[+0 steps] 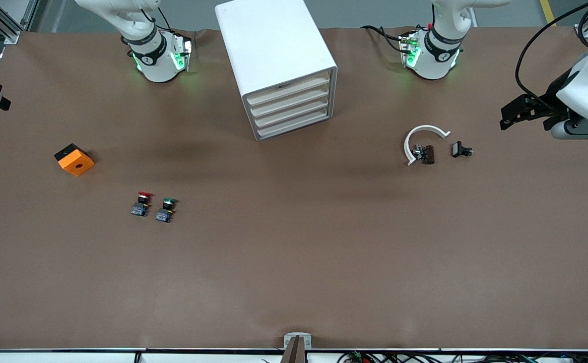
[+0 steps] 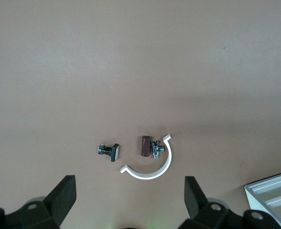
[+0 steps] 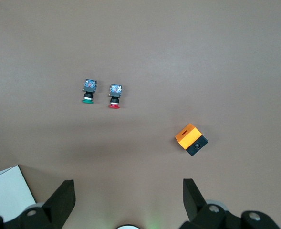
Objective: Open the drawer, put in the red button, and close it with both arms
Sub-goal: 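Move the left gripper toward the white drawer cabinet's front, then grasp the drawer handle with the left gripper while the right gripper reaches the red button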
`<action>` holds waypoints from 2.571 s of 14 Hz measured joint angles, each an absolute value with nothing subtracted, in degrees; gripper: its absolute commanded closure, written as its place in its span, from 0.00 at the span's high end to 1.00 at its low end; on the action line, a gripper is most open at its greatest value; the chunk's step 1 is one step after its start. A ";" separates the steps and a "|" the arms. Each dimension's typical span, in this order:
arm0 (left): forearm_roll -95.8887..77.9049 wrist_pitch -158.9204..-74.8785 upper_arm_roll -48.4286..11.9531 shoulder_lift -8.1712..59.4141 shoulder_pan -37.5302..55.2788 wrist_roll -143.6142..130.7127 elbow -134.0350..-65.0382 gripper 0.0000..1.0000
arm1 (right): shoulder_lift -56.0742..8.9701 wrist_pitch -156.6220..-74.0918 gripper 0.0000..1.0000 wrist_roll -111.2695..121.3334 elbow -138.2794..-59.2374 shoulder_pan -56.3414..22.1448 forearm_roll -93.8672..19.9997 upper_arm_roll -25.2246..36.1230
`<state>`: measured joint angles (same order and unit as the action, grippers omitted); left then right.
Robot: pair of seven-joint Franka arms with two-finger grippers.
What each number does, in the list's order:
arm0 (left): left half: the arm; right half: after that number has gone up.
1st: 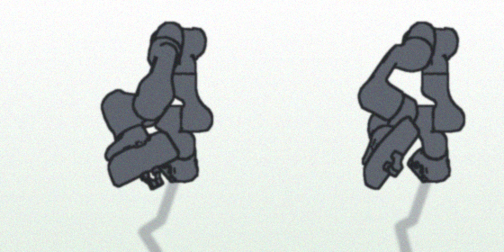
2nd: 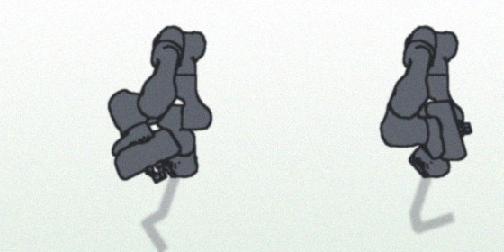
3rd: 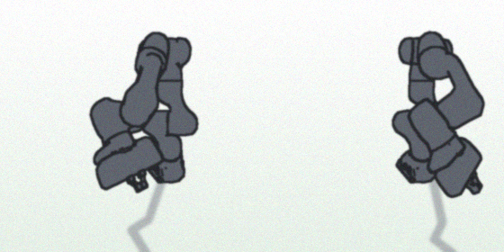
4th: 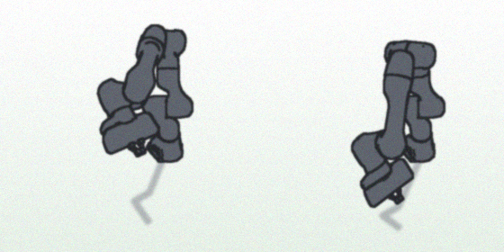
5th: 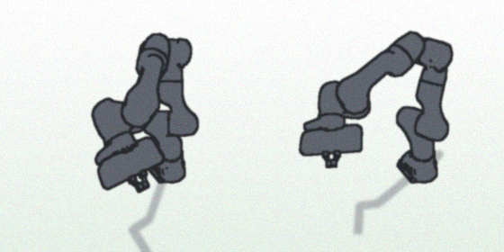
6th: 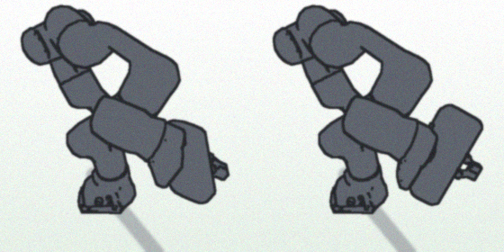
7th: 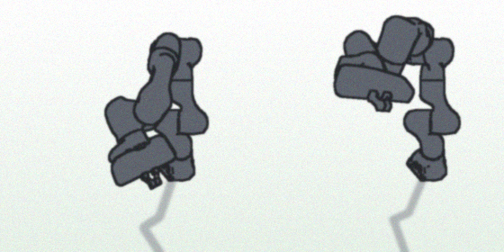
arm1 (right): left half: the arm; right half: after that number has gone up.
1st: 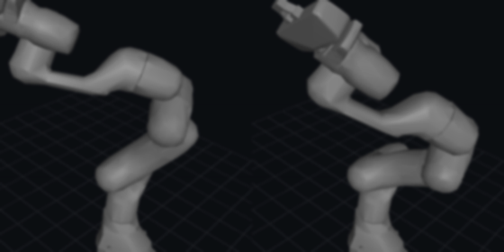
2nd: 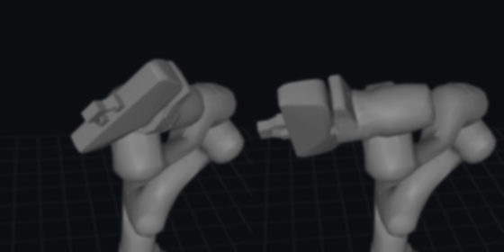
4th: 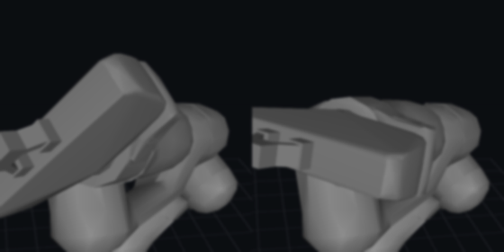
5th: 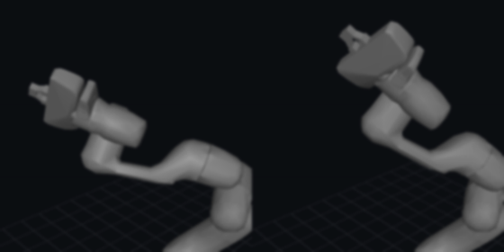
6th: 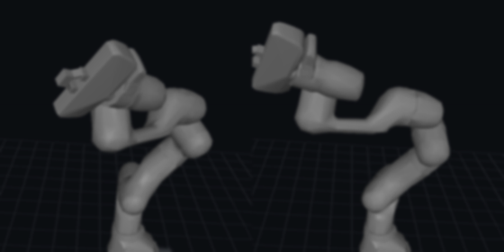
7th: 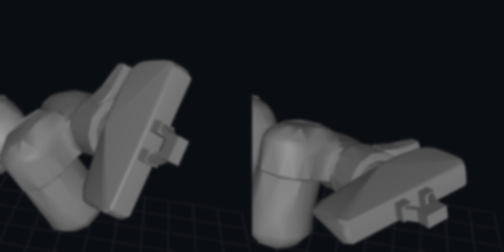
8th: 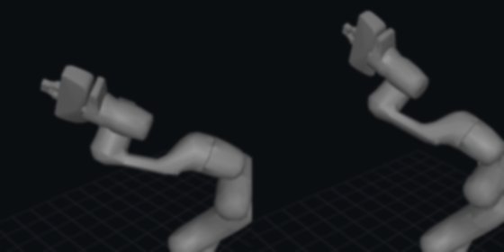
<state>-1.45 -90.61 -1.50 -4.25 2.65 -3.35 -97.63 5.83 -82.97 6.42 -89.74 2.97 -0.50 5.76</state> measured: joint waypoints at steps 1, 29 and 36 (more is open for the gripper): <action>-1.45 -90.61 -1.51 -4.24 2.66 -3.35 -97.63 1.00 | 5.83 -82.97 1.00 6.42 -89.74 2.97 -0.50 5.76; -1.46 -98.88 -8.67 22.89 10.72 -43.26 -96.86 1.00 | 5.76 -83.11 1.00 6.45 -89.64 3.88 -0.41 6.27; -5.43 -98.89 -8.88 32.78 18.26 -71.37 -90.48 1.00 | 0.50 -83.18 1.00 6.46 -89.88 4.72 -0.42 6.43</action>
